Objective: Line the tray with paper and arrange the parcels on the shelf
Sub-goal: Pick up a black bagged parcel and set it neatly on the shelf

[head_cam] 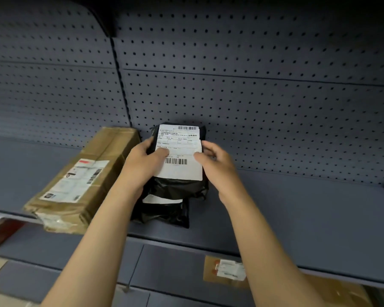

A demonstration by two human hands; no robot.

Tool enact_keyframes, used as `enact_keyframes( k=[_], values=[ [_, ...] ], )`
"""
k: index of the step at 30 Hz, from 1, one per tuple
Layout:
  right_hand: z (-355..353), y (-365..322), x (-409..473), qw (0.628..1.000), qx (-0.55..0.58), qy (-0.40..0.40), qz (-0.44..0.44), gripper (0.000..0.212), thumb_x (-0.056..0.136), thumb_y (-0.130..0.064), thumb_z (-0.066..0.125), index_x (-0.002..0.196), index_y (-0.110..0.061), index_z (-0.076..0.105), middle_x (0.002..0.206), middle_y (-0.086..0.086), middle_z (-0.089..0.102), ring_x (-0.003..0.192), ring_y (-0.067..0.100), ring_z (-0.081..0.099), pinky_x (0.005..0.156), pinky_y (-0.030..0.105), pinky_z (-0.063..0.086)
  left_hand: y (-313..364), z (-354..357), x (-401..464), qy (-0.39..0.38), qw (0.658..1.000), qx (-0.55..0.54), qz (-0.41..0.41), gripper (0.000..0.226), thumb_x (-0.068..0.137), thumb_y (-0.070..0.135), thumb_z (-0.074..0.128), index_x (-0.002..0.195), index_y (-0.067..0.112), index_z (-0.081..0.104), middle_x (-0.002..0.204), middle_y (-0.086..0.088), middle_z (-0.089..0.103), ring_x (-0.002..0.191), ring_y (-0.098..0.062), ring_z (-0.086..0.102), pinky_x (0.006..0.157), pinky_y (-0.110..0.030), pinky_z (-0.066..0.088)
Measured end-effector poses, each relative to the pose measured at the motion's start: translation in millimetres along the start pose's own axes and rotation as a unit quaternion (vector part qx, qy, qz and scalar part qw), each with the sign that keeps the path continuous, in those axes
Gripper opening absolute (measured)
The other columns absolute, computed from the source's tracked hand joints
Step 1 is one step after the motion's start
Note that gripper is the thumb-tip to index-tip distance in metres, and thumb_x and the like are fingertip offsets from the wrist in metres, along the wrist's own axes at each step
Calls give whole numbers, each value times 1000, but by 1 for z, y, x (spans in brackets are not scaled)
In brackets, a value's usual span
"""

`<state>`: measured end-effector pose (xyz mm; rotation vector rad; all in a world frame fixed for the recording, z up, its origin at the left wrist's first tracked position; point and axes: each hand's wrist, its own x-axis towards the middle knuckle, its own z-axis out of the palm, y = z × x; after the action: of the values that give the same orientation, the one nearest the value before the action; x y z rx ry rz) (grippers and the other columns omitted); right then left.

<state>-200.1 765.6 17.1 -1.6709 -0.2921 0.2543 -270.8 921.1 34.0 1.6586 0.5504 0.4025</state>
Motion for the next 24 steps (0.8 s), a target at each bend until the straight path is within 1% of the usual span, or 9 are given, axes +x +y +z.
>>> enact_keyframes(
  k=[2,5,6,11,16,18,21,22,24],
  values=[
    [17,3,4,1000,-8,-7,4,38,93,-19,62,130,-29,62,119,-9,70,101,2,66,76,19,49,-4,-12,5,18,1000,18,-11,29,93,16,62,117,31,68,110,1,78,98,-19,75,93,-37,58],
    [36,10,8,999,-25,-12,15,39,92,-19,61,130,-28,62,120,-7,69,102,5,67,78,22,51,-12,-23,12,22,996,73,-40,18,92,19,63,100,34,67,107,3,77,99,-21,73,96,-41,56],
    [41,13,9,999,-32,-14,21,40,92,-19,60,131,-28,62,120,-7,69,101,5,67,78,22,52,-15,-26,14,19,995,84,-46,17,91,19,65,100,34,66,106,3,77,100,-22,73,97,-41,56],
    [59,33,9,998,-51,-5,40,41,93,-18,58,134,-26,60,113,-12,68,94,-1,63,72,18,48,-31,-29,21,8,987,147,-59,36,89,24,69,125,22,67,119,-1,75,109,-24,69,100,-42,53],
    [64,45,9,998,-58,29,26,37,93,-23,61,129,-29,65,110,-16,70,97,-4,65,73,10,46,-47,-25,25,8,980,187,-63,46,91,39,66,133,22,59,123,2,73,114,-24,67,101,-41,51],
    [65,47,8,998,-61,30,19,35,95,-25,61,130,-29,65,107,-18,69,95,-7,63,71,4,44,-49,-24,28,16,972,226,-56,57,91,45,65,141,23,52,128,0,70,120,-28,64,102,-44,50],
    [65,48,7,997,-72,28,11,36,97,-25,60,133,-27,64,108,-17,68,99,-1,64,68,-2,42,-48,-20,25,42,942,330,-29,87,92,51,62,161,18,21,153,-6,49,139,-33,46,104,-48,43],
    [65,47,7,997,-76,25,9,37,98,-26,59,134,-26,63,111,-15,69,102,1,64,70,-1,42,-48,-17,22,61,930,362,-2,90,93,51,61,163,17,16,159,-6,41,143,-34,40,104,-49,42],
    [63,46,6,996,-84,20,4,37,100,-27,57,137,-24,61,122,-10,69,110,6,64,79,9,44,-46,-11,15,104,901,415,68,89,92,46,65,162,16,19,162,-6,36,146,-34,33,104,-50,42]
  ],
)
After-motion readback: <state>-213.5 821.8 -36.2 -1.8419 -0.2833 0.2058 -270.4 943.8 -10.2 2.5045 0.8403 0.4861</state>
